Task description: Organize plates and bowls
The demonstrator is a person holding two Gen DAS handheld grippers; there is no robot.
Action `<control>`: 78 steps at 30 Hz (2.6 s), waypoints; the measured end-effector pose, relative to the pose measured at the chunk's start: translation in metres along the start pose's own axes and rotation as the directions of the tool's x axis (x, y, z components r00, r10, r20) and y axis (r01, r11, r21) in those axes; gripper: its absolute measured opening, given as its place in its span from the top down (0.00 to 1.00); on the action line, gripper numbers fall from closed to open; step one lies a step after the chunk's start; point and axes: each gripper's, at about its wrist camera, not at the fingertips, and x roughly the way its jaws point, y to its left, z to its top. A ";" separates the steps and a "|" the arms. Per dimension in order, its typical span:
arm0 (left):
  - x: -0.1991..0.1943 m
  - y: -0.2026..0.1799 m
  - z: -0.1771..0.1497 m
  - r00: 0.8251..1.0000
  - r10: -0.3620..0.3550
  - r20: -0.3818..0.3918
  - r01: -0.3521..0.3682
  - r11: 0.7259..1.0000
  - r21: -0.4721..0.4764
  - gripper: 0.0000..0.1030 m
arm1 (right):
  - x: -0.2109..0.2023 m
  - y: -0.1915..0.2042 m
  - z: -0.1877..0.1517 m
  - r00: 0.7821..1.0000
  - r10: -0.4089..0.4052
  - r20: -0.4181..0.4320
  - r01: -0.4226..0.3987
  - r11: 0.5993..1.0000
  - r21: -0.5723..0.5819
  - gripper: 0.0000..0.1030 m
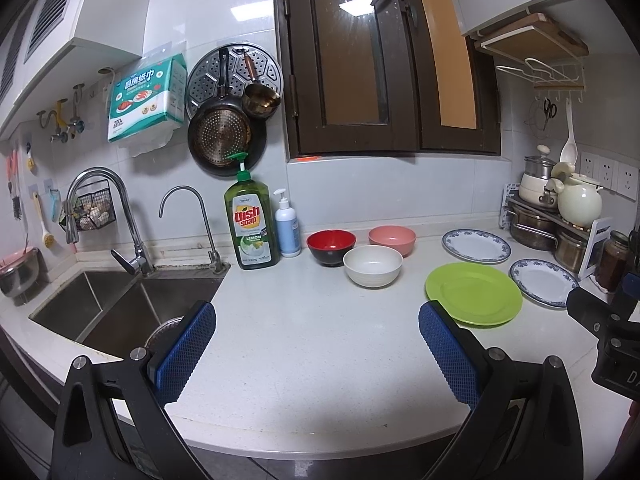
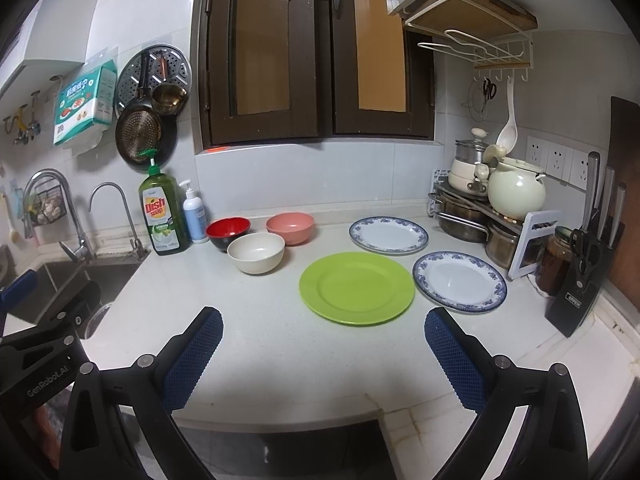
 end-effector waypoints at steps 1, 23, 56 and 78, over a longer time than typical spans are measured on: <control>0.000 0.000 0.000 1.000 0.000 0.000 0.000 1.000 0.000 0.00 | 0.000 0.000 0.000 1.000 -0.001 0.000 0.001 1.000 0.000 0.01; 0.032 0.010 0.000 0.995 -0.073 -0.067 0.075 0.997 0.019 0.00 | 0.014 0.009 -0.002 0.999 -0.022 -0.027 0.023 0.999 0.028 0.01; 0.280 -0.158 0.044 0.937 -0.235 -0.258 0.305 0.911 0.279 0.02 | 0.238 -0.109 0.020 0.930 -0.177 -0.322 0.268 0.925 0.268 0.02; 0.393 -0.224 -0.001 0.822 -0.302 -0.483 0.491 0.806 0.331 0.26 | 0.335 -0.142 -0.018 0.851 -0.162 -0.499 0.347 0.887 0.304 0.25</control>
